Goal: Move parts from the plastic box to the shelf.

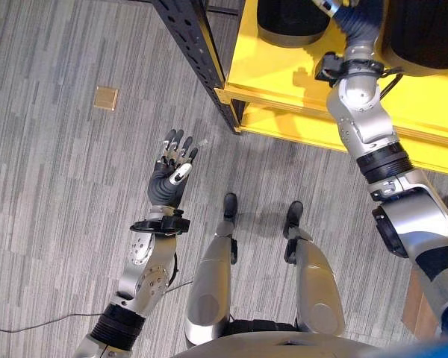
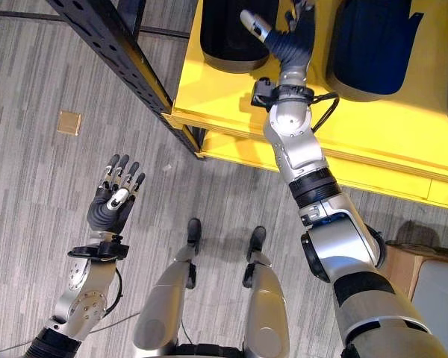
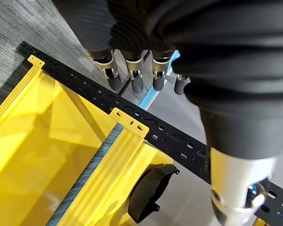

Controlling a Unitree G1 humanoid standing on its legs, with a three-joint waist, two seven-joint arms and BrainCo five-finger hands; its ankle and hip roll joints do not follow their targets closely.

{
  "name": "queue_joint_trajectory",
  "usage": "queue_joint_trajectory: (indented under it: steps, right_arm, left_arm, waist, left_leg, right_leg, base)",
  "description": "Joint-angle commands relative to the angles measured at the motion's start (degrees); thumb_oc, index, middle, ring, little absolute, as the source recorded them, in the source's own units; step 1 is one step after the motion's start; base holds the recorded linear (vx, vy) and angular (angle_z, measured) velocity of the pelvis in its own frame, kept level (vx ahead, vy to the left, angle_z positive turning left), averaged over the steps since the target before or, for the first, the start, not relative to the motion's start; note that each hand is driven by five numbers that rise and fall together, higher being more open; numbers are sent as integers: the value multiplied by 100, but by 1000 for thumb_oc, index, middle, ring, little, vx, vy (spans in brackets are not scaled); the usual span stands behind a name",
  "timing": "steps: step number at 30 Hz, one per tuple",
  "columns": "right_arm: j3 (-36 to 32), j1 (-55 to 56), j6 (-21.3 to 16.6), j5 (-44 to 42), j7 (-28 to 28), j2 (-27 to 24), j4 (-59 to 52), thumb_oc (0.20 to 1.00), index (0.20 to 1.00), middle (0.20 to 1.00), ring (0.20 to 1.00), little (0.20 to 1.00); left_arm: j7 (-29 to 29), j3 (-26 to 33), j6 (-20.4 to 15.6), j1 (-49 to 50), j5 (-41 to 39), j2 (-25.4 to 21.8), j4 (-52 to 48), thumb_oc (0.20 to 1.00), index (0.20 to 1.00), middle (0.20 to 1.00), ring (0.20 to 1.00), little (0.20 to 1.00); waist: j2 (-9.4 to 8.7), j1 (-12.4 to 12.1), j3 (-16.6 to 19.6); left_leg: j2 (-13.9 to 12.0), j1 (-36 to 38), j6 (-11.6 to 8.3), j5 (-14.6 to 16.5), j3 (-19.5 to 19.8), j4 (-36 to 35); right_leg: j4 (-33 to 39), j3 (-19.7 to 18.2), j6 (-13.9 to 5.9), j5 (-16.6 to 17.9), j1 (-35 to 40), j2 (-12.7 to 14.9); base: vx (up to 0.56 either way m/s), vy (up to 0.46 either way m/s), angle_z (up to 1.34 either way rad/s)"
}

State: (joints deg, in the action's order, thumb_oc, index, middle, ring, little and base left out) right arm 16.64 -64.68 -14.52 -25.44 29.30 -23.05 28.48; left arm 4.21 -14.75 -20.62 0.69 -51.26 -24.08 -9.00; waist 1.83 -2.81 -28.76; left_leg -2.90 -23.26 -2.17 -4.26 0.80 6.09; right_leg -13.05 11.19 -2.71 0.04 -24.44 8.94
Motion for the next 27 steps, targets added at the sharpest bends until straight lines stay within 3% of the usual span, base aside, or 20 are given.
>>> queue_joint_trajectory:
  steps: [1,15,19,21,27]
  right_arm:
    - [-117,104,-380,451,138,-192,-403,1000,1000,1000,1000,1000]
    - [-406,1174,-499,598,-123,-137,-1823,1000,1000,1000,1000,1000]
    - [-471,1942,-547,471,-433,22,-2274,1000,1000,1000,1000,1000]
    - [-473,3480,-582,17,-1229,318,-2994,1000,1000,1000,1000,1000]
    - [-745,4817,-495,-186,-1840,240,-3443,1000,1000,1000,1000,1000]
  left_arm:
    - [-22,-28,-342,228,-19,-184,-683,1000,1000,1000,1000,1000]
    - [-229,49,-221,319,-84,-180,-548,1000,1000,1000,1000,1000]
    - [-302,121,-156,412,-61,-148,-505,1000,1000,1000,1000,1000]
    - [-487,279,-30,591,-115,26,-284,1000,1000,1000,1000,1000]
    - [-725,558,93,912,-37,173,-97,1000,1000,1000,1000,1000]
  waist:
    - [-229,12,377]
    - [-337,110,693]
    - [-354,157,827]
    - [-390,282,1101]
    - [-393,401,1604]
  left_leg:
    - [-335,224,-191,162,37,90]
    - [-406,577,-204,286,6,140]
    - [-431,747,-211,345,3,167]
    - [-439,1162,-207,416,-57,111]
    - [-475,1680,-200,294,-129,-412]
  right_leg:
    - [88,-331,-545,202,163,519]
    - [119,-371,-545,151,512,451]
    - [155,-368,-549,118,711,439]
    - [387,-340,-577,107,1175,390]
    - [871,-263,-620,209,1665,302]
  base:
    - [0,0,0]
    - [0,0,0]
    - [25,-7,-2]
    - [96,-13,-6]
    - [56,4,-10]
